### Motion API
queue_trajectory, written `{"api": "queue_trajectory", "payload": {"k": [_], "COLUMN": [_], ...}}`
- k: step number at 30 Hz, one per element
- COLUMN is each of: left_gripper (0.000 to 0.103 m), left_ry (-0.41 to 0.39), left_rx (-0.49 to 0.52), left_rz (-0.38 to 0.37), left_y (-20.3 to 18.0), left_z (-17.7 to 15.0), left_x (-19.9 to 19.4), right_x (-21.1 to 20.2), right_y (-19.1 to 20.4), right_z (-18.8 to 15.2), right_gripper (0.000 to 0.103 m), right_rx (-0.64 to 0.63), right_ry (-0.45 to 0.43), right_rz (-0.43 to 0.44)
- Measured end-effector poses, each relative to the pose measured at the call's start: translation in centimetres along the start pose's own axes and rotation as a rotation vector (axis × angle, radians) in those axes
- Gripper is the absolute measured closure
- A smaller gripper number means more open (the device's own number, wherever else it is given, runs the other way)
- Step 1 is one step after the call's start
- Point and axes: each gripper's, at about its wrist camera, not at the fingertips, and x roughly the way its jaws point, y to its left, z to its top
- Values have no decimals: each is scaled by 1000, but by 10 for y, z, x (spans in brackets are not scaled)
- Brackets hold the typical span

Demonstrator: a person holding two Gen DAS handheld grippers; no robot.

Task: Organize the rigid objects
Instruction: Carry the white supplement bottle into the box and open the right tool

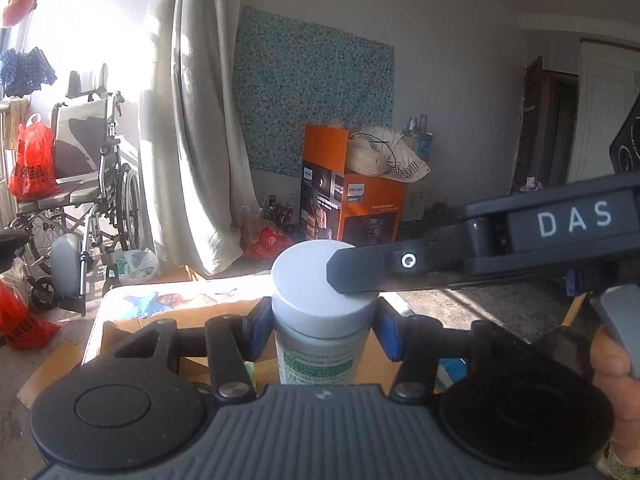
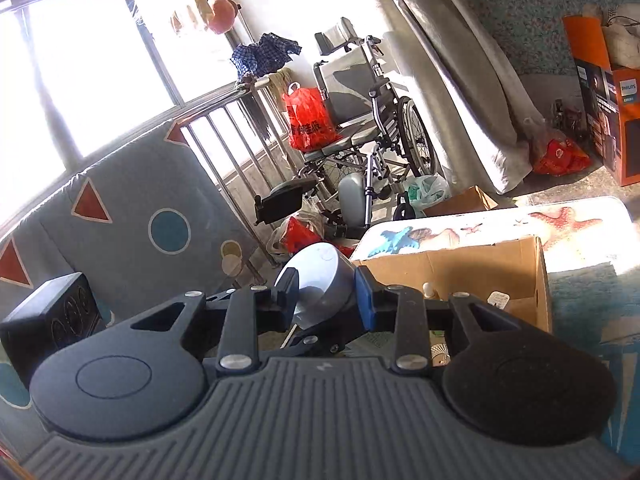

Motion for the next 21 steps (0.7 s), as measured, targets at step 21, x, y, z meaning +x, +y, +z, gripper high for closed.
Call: {"api": "queue_trajectory", "payload": {"k": [21], "left_gripper": [49], "left_ry": [299], "left_rx": [-99], "left_rz": [-62], "left_y": [9], "left_z": [-57], "left_x": [138], "right_x": [92], "right_y": [-128], "right_z": [-49], "right_gripper": [72], "right_rx": [115], "right_ry": [171], "right_rz": [-122]}}
